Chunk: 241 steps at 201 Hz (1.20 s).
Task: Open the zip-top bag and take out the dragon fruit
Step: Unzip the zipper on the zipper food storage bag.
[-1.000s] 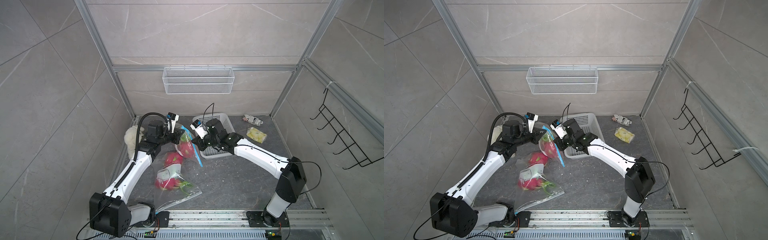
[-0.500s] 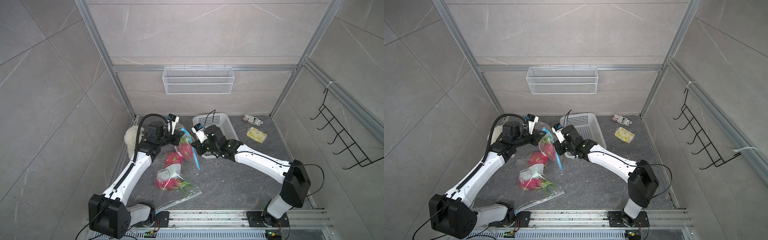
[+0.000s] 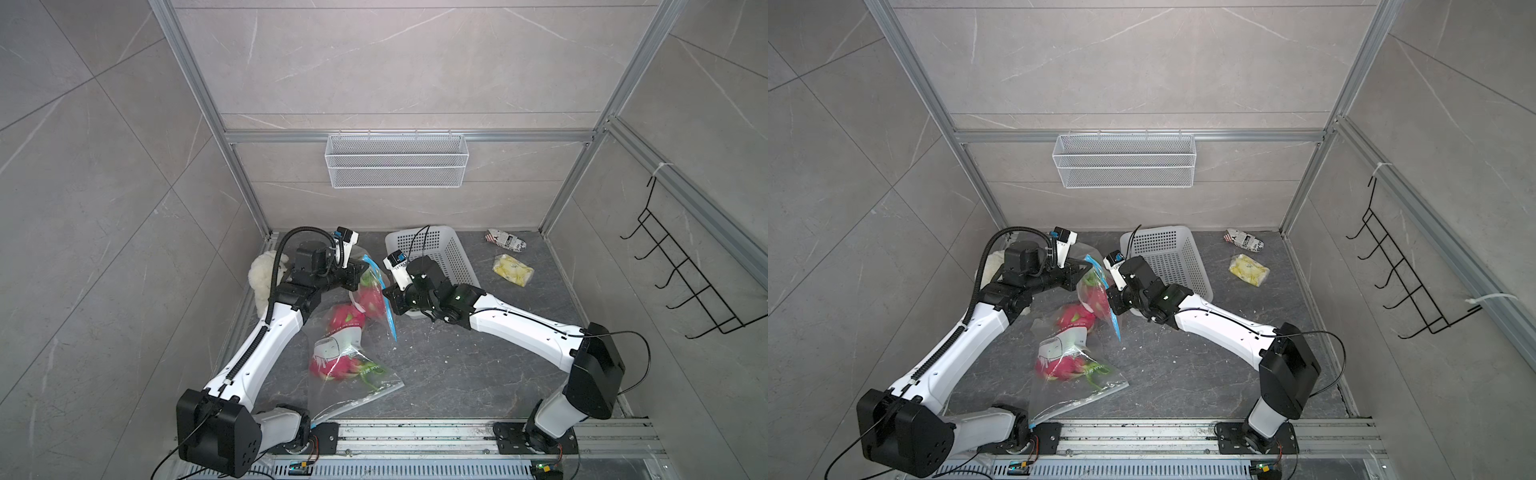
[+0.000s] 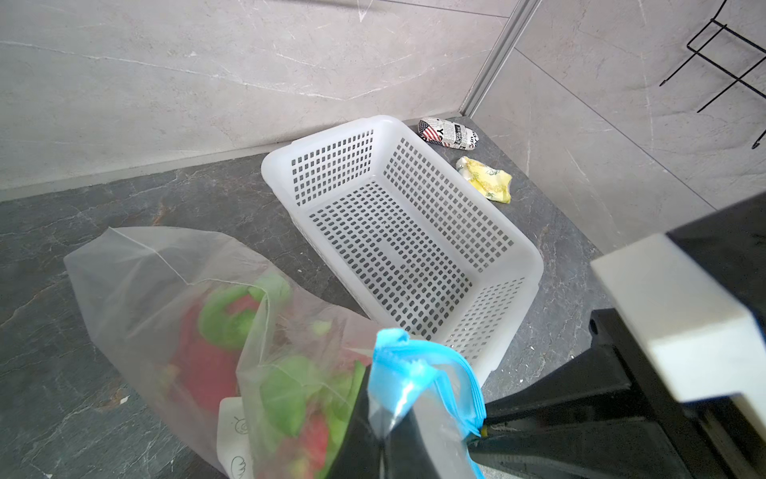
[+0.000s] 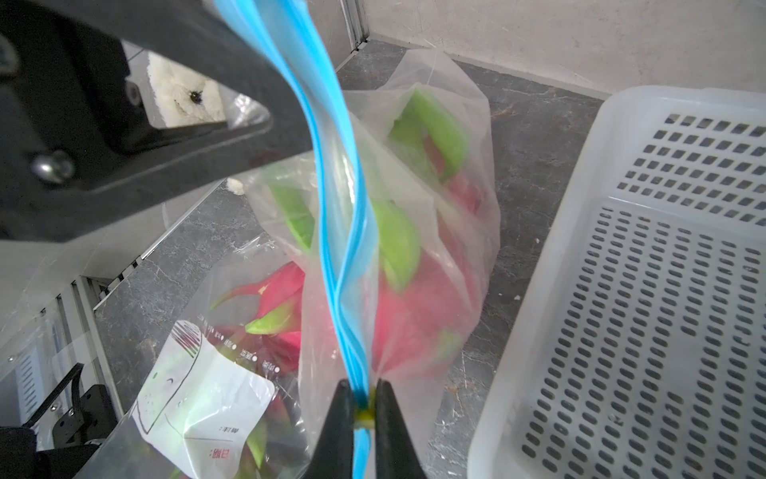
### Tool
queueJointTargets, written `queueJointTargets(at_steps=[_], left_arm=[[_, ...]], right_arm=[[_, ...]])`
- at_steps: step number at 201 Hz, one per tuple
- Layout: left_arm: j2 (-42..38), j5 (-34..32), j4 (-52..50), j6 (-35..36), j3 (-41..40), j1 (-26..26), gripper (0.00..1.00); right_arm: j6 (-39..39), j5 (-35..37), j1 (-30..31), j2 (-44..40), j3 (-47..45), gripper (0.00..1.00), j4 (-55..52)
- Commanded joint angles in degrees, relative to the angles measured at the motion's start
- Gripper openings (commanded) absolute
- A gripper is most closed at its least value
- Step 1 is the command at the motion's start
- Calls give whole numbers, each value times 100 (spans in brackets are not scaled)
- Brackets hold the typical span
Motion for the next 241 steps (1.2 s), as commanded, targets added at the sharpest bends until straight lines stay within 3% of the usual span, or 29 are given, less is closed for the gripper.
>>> queueJointTargets(at_steps=[1, 148, 162, 196, 241], left_arm=[[-229, -1095, 1600, 77, 806, 280, 0], [83, -839, 1725, 38, 1023, 366, 0], [45, -728, 1688, 44, 973, 361, 0], [-46, -398, 1426, 51, 849, 360, 0], [-300, -246, 1149, 85, 473, 366, 0]], right_arm=[[60, 6, 183, 282, -375, 5, -1891], [54, 12, 405, 184, -573, 6, -2011], [-30, 131, 406, 151, -455, 12, -2115], [-250, 241, 356, -199, -71, 48, -2211], [-419, 257, 233, -536, 437, 48, -2479]])
